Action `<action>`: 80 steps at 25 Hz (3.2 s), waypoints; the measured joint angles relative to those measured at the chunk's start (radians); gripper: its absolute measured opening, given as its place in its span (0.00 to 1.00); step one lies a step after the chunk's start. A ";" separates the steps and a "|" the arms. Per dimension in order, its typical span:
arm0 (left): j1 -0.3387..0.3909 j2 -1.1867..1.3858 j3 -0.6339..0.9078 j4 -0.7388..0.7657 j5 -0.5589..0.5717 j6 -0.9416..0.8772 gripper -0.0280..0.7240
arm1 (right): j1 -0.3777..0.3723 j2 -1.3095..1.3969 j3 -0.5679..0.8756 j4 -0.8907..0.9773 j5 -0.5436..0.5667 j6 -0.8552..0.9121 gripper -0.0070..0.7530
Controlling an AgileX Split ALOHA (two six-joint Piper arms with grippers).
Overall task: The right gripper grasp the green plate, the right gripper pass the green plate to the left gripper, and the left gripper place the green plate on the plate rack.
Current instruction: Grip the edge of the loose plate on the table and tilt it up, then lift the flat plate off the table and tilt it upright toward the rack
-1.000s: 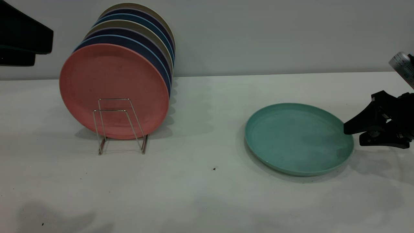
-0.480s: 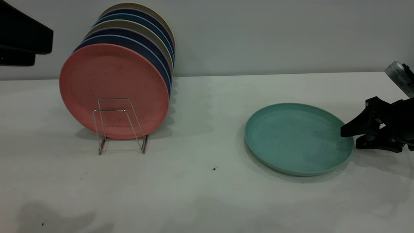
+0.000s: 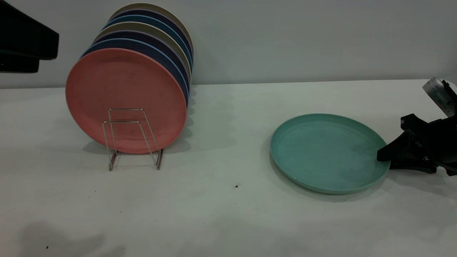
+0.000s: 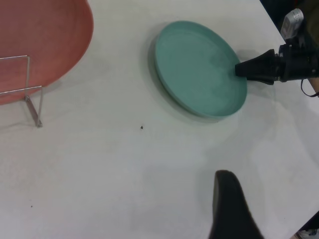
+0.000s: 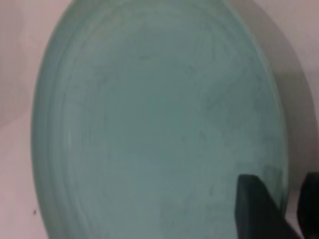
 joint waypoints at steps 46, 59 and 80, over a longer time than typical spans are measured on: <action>0.000 0.548 -0.010 -0.482 0.085 0.429 0.63 | 0.356 -0.179 0.000 -0.068 0.227 0.104 0.03; 0.000 0.548 -0.012 -0.502 0.102 0.438 0.61 | 0.477 -0.179 0.000 0.041 0.269 0.090 0.03; 0.006 0.553 -0.012 -0.516 0.076 0.437 0.18 | 0.500 -0.180 0.000 0.092 0.355 0.025 0.74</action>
